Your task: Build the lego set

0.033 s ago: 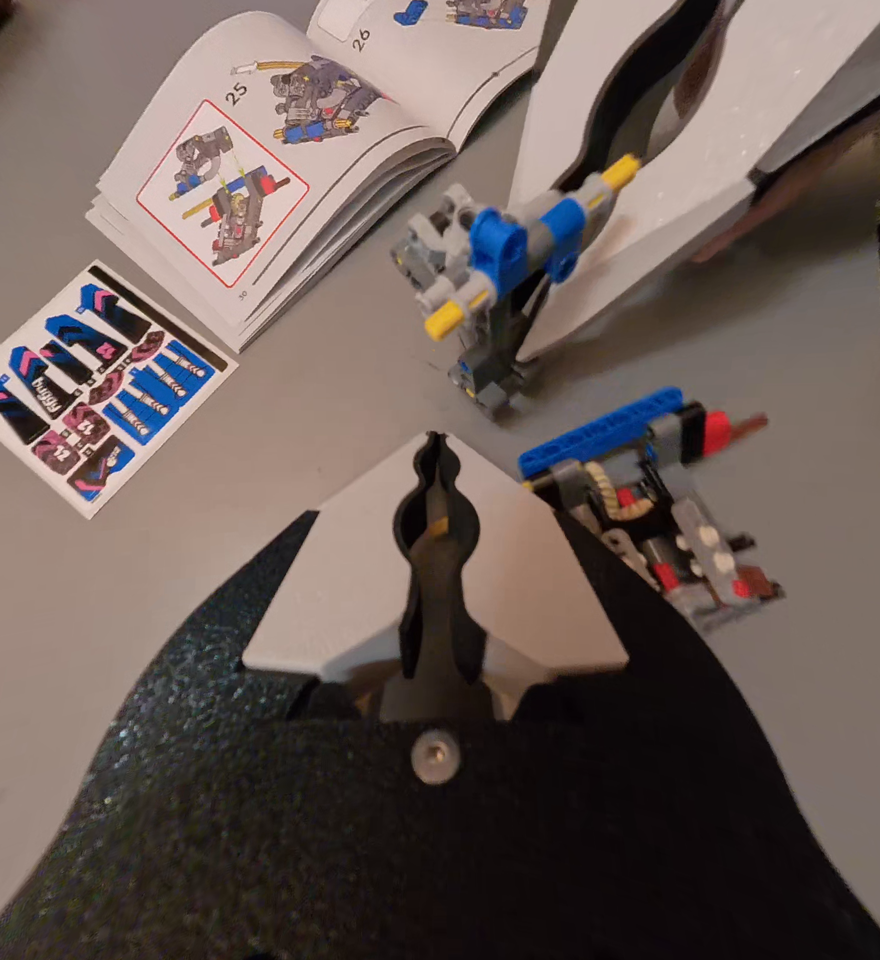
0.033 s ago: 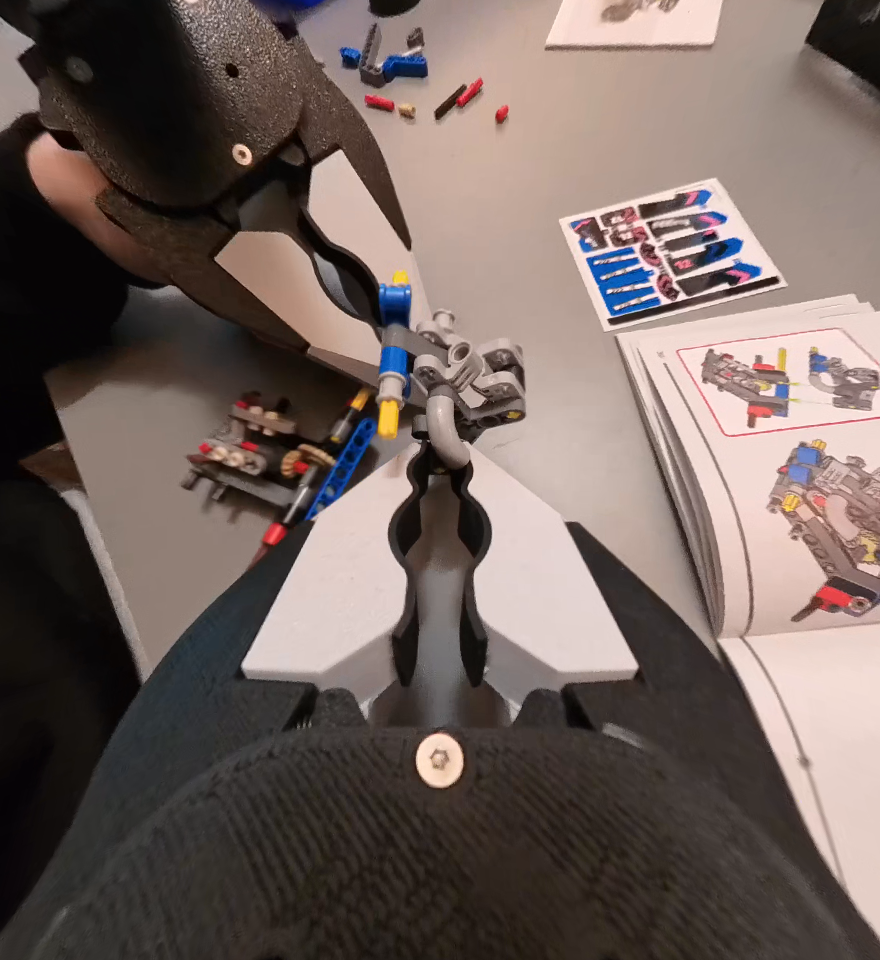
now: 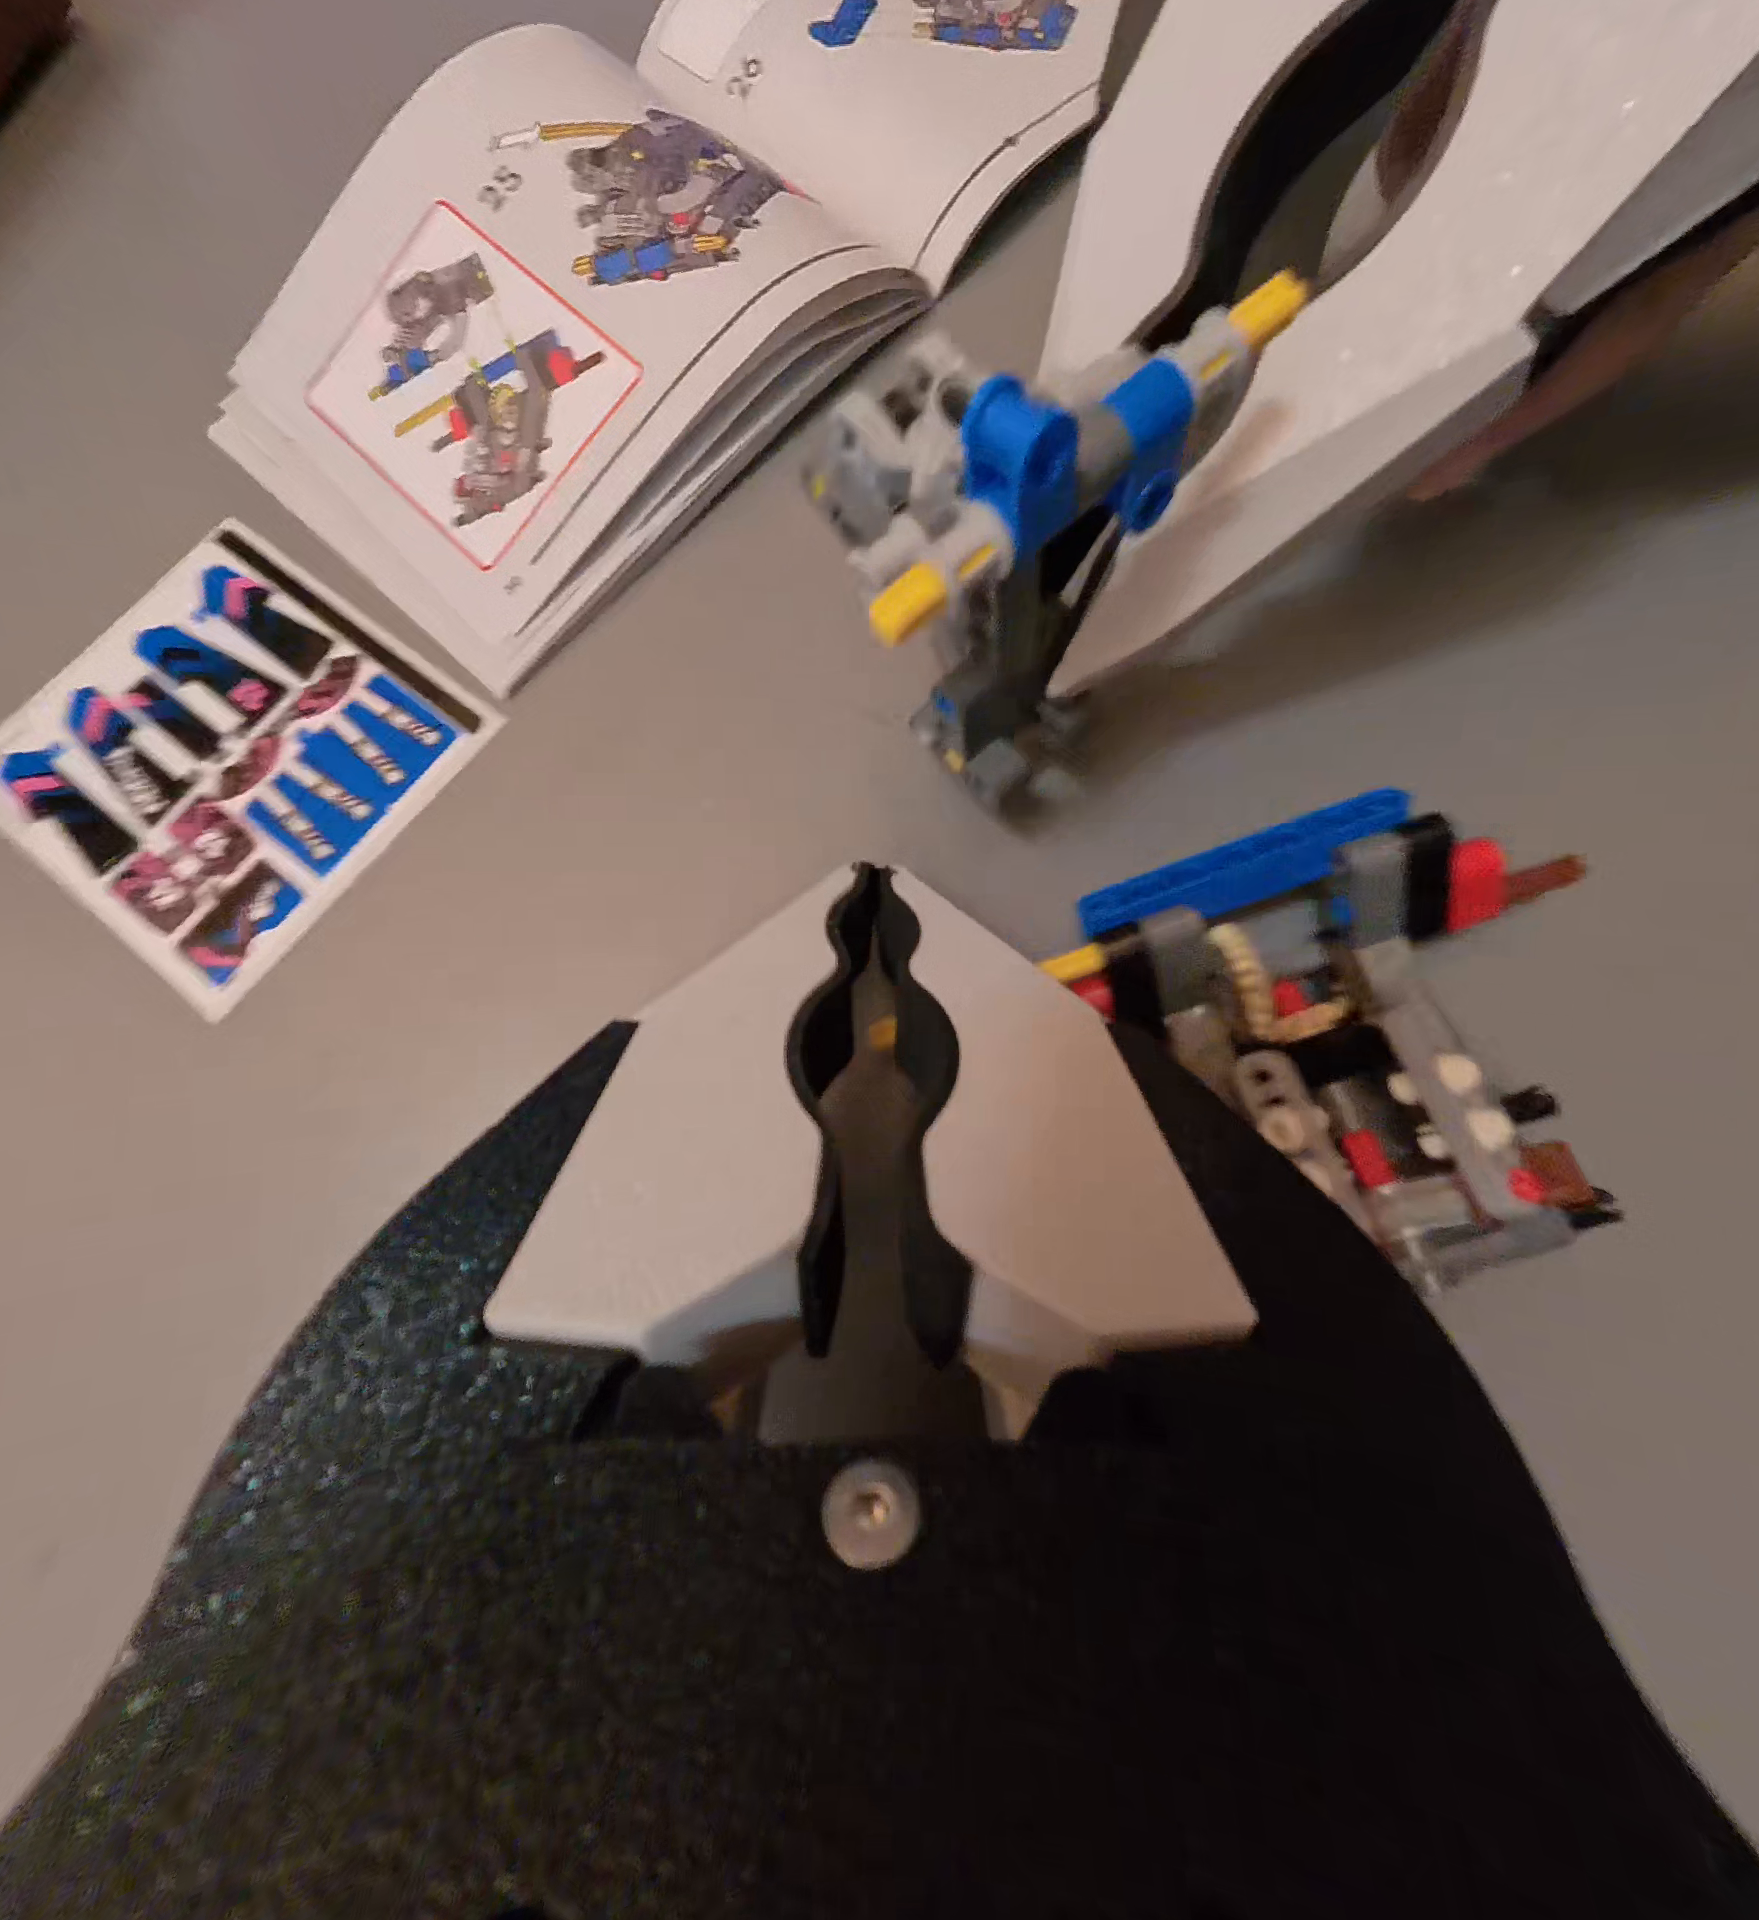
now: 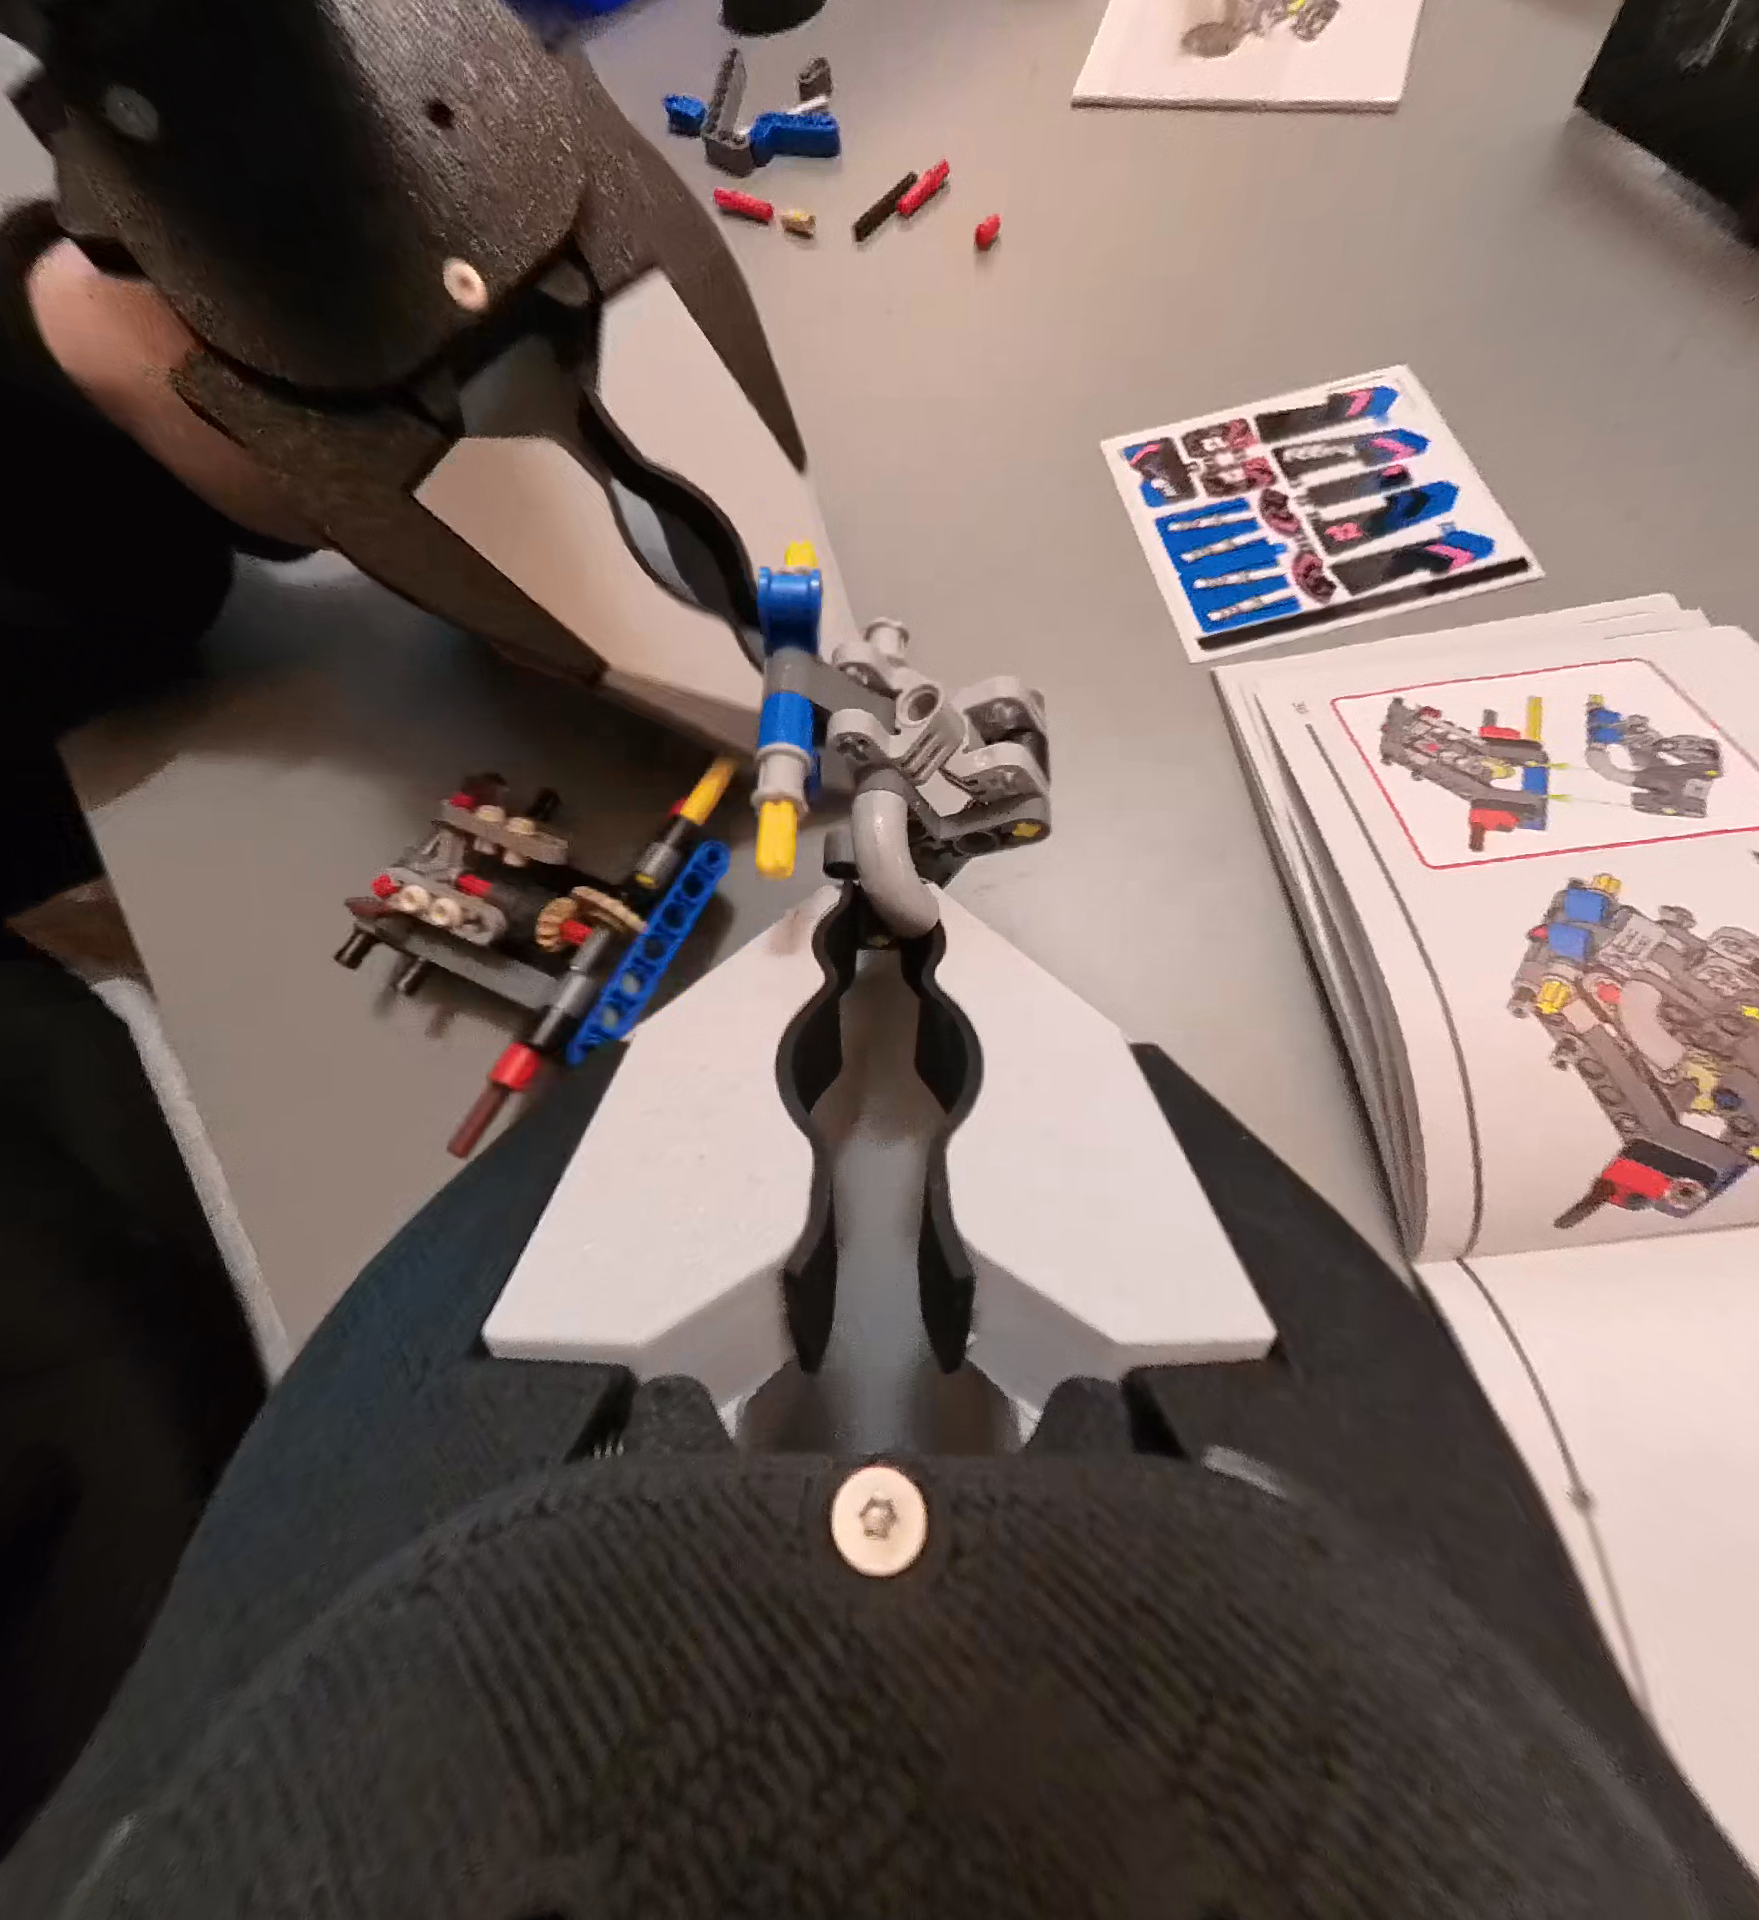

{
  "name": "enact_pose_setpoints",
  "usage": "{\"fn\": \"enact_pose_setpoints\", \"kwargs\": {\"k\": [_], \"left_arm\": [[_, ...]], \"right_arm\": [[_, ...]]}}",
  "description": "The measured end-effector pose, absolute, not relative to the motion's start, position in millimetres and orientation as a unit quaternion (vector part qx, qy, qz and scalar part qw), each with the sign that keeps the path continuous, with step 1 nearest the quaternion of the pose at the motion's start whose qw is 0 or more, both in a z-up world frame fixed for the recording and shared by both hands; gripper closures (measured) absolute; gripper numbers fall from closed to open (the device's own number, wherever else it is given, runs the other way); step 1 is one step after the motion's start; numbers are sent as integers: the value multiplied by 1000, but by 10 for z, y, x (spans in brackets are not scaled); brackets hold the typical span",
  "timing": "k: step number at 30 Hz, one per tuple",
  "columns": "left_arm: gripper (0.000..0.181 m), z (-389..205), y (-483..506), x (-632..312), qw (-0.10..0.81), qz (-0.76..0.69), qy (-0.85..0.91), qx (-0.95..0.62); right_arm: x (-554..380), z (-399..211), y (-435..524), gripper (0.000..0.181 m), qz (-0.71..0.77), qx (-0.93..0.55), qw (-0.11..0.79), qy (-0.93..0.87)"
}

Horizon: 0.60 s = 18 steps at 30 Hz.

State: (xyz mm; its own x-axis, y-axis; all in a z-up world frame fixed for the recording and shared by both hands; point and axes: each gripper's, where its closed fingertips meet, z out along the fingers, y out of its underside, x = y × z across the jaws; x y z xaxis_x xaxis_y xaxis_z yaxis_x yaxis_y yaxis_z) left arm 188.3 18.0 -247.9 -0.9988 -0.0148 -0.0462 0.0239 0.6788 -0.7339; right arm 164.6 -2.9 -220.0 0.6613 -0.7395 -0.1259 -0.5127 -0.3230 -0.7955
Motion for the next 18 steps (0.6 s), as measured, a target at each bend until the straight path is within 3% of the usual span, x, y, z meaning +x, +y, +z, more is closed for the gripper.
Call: {"fn": "enact_pose_setpoints", "kwargs": {"k": [3, 6, 12, 18], "left_arm": [[181, -2207, 322, 1969, 63, -440, 895, 43], [181, -1975, 414, 1616, 3, -479, 865, 153], [180, -2198, 330, 1251, -49, -398, 864, 305], [181, -2399, 169, 1317, -45, -345, 885, 309]], "right_arm": [[1626, -2140, -90, 176, -149, -798, 435, 390], [1585, -2041, -129, 176, -172, -792, 442, 386], [1434, -1928, -33, 176, -174, -776, 471, 383], [1297, -2004, 14, 176, -159, -769, 476, 396]]}}
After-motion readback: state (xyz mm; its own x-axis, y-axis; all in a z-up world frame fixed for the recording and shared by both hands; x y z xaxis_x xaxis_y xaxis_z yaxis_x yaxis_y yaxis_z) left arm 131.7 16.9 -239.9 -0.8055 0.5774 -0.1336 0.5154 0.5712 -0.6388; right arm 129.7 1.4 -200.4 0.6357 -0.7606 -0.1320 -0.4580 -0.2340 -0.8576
